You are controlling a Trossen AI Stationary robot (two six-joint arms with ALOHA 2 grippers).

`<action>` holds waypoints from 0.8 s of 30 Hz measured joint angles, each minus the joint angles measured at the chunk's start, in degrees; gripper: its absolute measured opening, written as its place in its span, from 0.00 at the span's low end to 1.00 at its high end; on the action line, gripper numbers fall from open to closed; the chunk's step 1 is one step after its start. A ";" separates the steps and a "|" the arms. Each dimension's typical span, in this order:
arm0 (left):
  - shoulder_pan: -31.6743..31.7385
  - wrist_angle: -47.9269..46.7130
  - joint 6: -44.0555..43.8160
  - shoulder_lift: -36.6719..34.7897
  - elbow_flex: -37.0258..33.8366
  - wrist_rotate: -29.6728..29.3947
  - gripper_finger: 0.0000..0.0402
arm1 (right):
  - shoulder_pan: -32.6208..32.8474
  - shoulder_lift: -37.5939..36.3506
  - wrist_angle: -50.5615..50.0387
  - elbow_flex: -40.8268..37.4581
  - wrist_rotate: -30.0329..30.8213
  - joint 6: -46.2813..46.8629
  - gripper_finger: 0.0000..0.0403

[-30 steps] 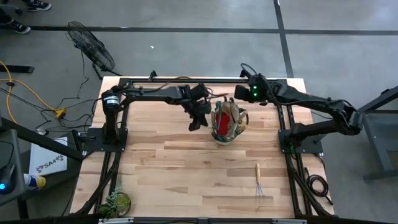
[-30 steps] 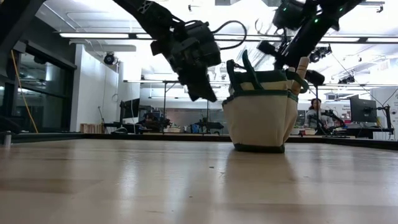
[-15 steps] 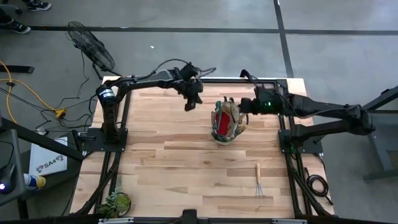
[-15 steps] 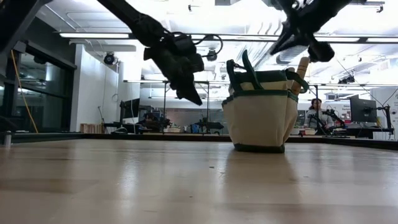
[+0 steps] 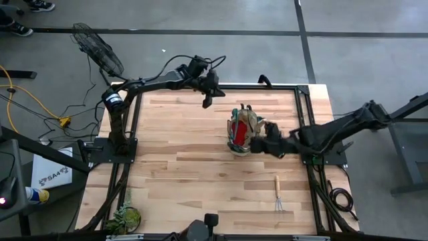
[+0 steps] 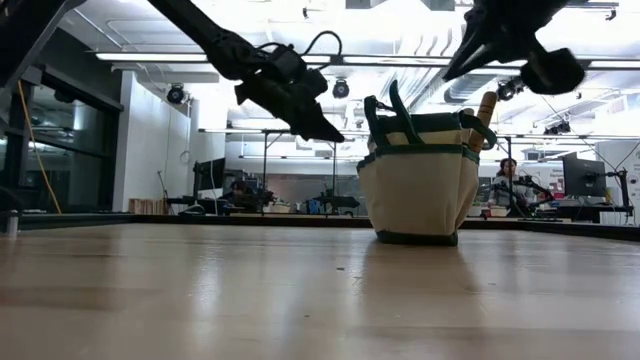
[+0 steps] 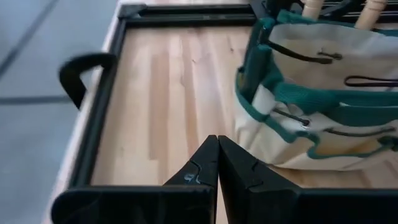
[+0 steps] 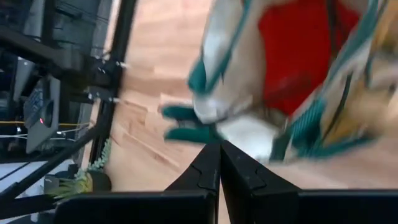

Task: Pick & Place Garden tools in Gardening bag
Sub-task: Adjust the gardening bag

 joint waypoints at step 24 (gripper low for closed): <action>-1.99 14.97 -1.49 10.45 0.02 0.97 0.00 | 10.90 23.83 15.83 -0.04 7.02 13.22 0.01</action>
